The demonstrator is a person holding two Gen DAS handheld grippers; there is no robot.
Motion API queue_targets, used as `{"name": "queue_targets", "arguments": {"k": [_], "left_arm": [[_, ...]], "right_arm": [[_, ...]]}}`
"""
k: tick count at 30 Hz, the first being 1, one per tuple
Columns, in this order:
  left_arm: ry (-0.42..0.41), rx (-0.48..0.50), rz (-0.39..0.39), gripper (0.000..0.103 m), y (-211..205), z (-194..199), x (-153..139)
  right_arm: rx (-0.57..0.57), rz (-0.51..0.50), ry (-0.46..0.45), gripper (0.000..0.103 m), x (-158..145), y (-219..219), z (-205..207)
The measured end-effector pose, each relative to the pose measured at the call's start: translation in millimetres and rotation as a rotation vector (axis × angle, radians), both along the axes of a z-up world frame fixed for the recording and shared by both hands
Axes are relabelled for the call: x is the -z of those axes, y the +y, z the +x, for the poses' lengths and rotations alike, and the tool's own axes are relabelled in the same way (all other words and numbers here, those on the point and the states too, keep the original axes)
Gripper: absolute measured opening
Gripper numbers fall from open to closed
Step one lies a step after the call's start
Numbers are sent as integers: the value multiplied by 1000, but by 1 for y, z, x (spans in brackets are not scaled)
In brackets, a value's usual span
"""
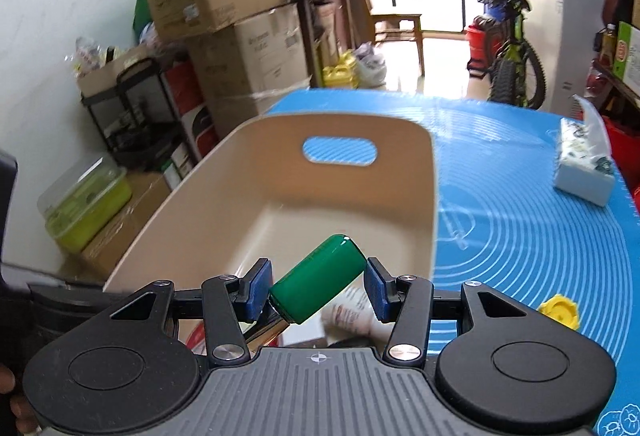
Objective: Organize rigid objects
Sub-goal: 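Carry the green cylinder with the right tool and release it into the basket, then reach the right tool toward the yellow toy part on the mat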
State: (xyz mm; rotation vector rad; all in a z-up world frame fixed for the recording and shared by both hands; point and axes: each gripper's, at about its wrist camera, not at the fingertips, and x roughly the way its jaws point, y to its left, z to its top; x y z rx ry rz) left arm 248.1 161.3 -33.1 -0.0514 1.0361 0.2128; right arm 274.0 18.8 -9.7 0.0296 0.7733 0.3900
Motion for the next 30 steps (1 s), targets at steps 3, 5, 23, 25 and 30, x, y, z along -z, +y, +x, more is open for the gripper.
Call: {"name": "queue_targets", "arguments": {"k": [3, 5, 23, 25, 30], "left_arm": [[-2, 1, 0, 12, -1, 0, 0], [0, 0, 5, 12, -1, 0, 0], [-1, -2, 5, 12, -1, -1, -1], [-1, -2, 8, 12, -2, -1, -1], [-1, -3, 9, 13, -2, -1, -1]], "right_arm": [[-28, -23, 33, 55, 9, 7, 1], [-54, -65, 21, 55, 11, 13, -1], [-42, -12, 35, 46, -1, -7, 3], [-20, -7, 13, 53, -8, -15, 5], [51, 8, -32, 59, -23, -43, 7]]}}
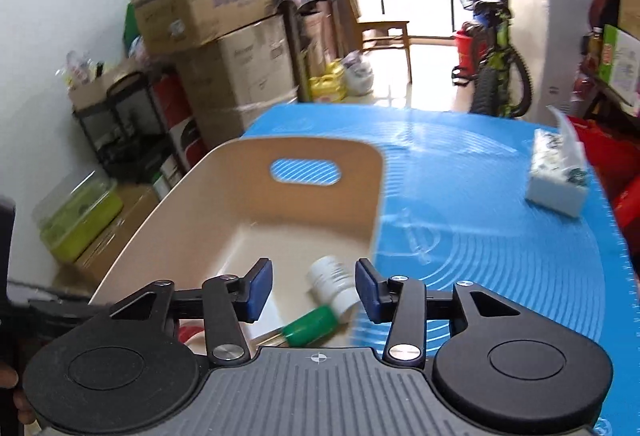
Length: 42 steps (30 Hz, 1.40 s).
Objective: Organize rigid objects
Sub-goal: 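Reach the right tool toward the yellow toy part on the mat, then close the right tool on the yellow toy part and lift it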
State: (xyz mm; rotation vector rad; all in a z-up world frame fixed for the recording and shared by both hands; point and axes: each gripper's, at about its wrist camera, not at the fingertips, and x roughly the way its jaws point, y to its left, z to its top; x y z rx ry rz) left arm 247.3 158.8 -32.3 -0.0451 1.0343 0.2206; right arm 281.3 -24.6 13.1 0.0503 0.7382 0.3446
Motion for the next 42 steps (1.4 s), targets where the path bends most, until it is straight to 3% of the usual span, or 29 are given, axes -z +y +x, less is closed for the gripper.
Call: {"name": "queue_targets", "arguments": {"k": [9, 15, 22, 28, 42], "left_arm": [[0, -1, 0, 13, 1, 0, 0], [0, -2, 2, 13, 1, -1, 0], [0, -3, 1, 13, 2, -1, 0], [0, -5, 3, 13, 3, -2, 0], [0, -6, 4, 13, 3, -2, 0]], "right_arm": [[141, -44, -7, 71, 4, -58, 14], [229, -43, 34, 73, 30, -89, 23], [239, -126, 92, 80, 67, -103, 29], [243, -126, 160, 80, 85, -113, 31], [238, -135, 196, 79, 114, -119, 42]]}}
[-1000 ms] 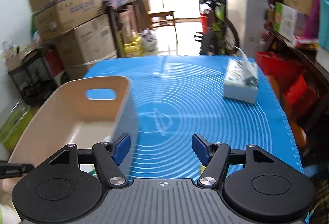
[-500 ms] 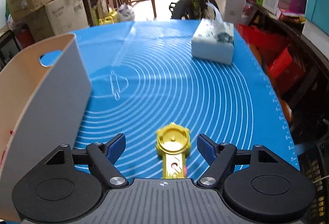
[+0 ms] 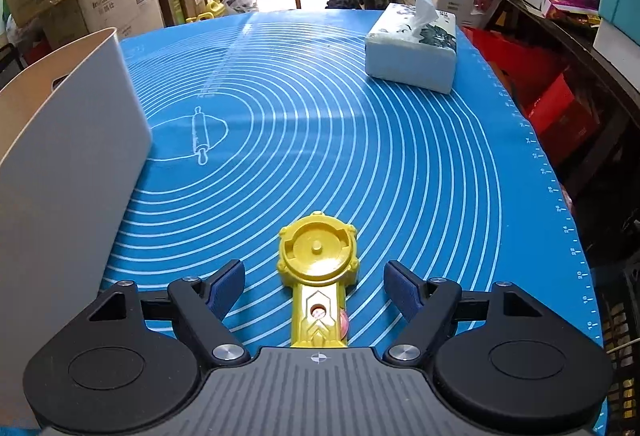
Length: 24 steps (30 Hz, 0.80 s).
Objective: Organize rigid objects
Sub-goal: 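Close the right tool on the yellow toy part and lift it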
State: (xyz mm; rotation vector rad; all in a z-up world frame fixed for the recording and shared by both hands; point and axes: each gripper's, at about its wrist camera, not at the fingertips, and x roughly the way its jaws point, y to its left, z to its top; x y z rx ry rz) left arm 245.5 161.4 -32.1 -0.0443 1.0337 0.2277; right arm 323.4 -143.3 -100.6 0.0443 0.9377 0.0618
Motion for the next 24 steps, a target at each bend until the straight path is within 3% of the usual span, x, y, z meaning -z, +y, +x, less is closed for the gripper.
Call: {"name": "queue_targets", "arguments": {"k": [4, 10, 15, 24], "left_arm": [[0, 0, 2, 13, 0, 0, 0], [0, 0, 1, 13, 0, 0, 0], [1, 0, 0, 13, 0, 0, 0], [0, 0, 1, 13, 0, 0, 0]], "right_arm": [[1, -3, -19, 74, 3, 1, 1], [-3, -41, -35, 49, 1, 2, 1], [-10, -55, -40, 49, -1, 4, -2], [21, -43, -129, 49, -26, 4, -11]]}}
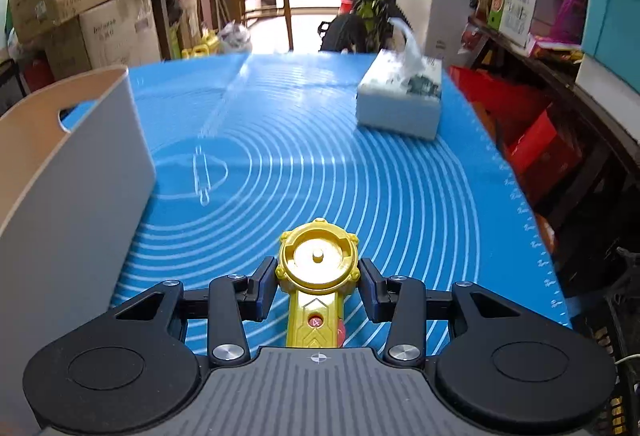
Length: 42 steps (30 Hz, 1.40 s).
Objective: Organize rigid objects
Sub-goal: 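Close the right tool on the yellow toy part and lift it, then carry the yellow toy part over the basket and open the right tool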
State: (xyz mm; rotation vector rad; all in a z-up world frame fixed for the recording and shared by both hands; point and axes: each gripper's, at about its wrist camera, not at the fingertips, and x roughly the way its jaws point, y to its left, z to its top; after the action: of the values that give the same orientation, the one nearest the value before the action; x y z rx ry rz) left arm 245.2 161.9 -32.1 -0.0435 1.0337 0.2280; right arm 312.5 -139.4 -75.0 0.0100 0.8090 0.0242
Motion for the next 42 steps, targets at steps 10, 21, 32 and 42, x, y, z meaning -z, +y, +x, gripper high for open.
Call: {"name": "queue_targets", "arguments": {"k": [10, 21, 32, 42], "left_arm": [[0, 1, 0, 13, 0, 0, 0], [0, 1, -2, 13, -2, 1, 1], [0, 1, -2, 13, -2, 1, 1], [-2, 4, -3, 13, -3, 1, 1]], "right_arm": [[-1, 63, -93, 49, -32, 8, -8], [-55, 112, -210, 49, -79, 26, -22], [-139, 192, -284, 49, -110, 61, -34], [-248, 248, -287, 49, -114, 106, -39]]}}
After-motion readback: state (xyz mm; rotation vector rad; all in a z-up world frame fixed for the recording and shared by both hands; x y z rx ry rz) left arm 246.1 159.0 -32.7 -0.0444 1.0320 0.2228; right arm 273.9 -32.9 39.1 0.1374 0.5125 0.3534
